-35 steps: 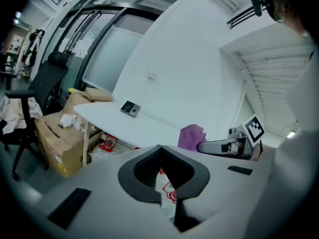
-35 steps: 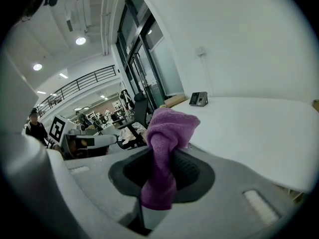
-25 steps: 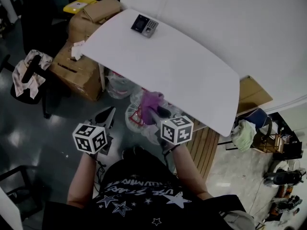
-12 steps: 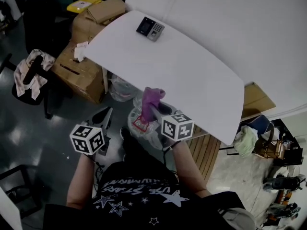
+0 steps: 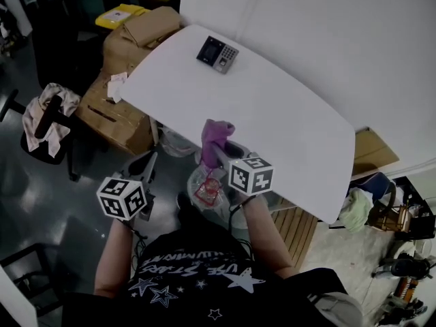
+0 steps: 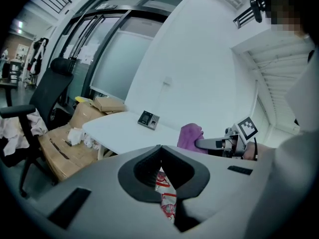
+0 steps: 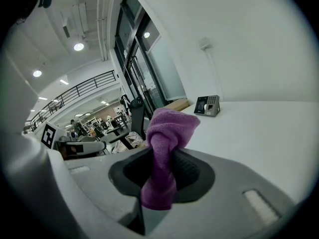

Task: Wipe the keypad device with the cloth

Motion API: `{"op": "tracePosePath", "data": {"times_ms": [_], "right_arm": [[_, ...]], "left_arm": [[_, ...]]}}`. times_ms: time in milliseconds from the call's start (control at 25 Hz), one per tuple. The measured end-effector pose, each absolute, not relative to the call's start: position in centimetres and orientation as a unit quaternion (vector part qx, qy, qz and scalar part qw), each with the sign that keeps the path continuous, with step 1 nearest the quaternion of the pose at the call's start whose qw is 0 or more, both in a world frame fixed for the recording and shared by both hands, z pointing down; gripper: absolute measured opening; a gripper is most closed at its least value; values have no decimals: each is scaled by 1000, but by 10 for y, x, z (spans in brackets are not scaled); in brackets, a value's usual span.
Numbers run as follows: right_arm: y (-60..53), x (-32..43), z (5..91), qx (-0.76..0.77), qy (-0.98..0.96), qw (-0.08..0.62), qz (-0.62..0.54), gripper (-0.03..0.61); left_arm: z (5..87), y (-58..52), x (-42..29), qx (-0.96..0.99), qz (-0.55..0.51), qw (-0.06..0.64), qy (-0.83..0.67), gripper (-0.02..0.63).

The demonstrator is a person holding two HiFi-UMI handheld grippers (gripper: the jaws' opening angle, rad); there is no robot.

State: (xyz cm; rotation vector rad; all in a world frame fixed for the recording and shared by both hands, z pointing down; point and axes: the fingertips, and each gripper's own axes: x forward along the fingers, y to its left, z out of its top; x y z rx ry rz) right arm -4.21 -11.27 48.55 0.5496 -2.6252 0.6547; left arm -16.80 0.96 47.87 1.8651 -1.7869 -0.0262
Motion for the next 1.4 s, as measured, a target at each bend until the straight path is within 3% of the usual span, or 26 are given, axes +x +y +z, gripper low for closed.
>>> {"op": "tracePosePath", "data": {"times_ms": [680, 1400], "right_arm": [[-228, -84, 503, 201, -927, 180, 262, 100], [-267, -83, 519, 246, -908, 171, 292, 100]], "left_arm": [[483, -110, -216, 699, 14, 279, -658, 6], [489, -174, -228, 729, 44, 286, -621, 6]]}}
